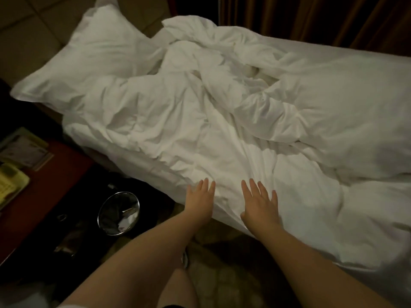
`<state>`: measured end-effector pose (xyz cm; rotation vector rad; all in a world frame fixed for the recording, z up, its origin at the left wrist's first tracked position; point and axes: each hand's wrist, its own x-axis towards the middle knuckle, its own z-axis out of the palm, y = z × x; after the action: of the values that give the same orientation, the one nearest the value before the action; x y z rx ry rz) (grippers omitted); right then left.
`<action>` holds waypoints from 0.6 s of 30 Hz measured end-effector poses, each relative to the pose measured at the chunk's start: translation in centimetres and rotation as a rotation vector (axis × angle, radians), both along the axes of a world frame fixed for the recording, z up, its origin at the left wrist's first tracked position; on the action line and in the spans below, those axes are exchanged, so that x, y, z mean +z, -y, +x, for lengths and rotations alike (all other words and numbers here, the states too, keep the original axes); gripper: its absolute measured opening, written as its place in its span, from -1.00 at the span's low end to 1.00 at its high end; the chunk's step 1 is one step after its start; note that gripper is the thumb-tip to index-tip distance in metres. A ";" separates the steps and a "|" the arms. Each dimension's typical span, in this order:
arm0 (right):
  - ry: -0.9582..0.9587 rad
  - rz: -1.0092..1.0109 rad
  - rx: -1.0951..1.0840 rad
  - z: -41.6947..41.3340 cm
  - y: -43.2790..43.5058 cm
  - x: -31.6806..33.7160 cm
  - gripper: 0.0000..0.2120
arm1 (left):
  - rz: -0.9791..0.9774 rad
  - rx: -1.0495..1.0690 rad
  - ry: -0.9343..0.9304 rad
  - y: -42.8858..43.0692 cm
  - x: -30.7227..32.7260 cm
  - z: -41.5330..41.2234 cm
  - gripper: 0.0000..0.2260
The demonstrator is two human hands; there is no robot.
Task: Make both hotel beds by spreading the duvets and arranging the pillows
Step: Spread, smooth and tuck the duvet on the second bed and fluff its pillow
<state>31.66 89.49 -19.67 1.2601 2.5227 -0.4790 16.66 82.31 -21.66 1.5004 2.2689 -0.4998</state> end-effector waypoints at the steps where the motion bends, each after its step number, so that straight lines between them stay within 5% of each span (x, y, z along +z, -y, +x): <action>1: -0.009 -0.009 0.012 -1.6 0.0 -0.2 -0.21 | -0.015 0.019 -0.018 0.4 -0.2 -2.0 -0.30; 13: -0.021 -0.090 -0.018 -33.8 -5.9 -1.0 -0.12 | 0.081 0.189 -0.210 -3.1 -0.9 -36.1 -0.19; 18: -0.072 -0.019 0.105 -49.6 -8.1 -0.8 -0.12 | 0.011 0.494 -0.170 -2.3 -0.7 -52.7 -0.11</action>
<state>-17.97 97.59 -20.42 1.1162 2.6214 -0.5315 -36.06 84.62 -22.36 0.8721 2.6537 -0.4764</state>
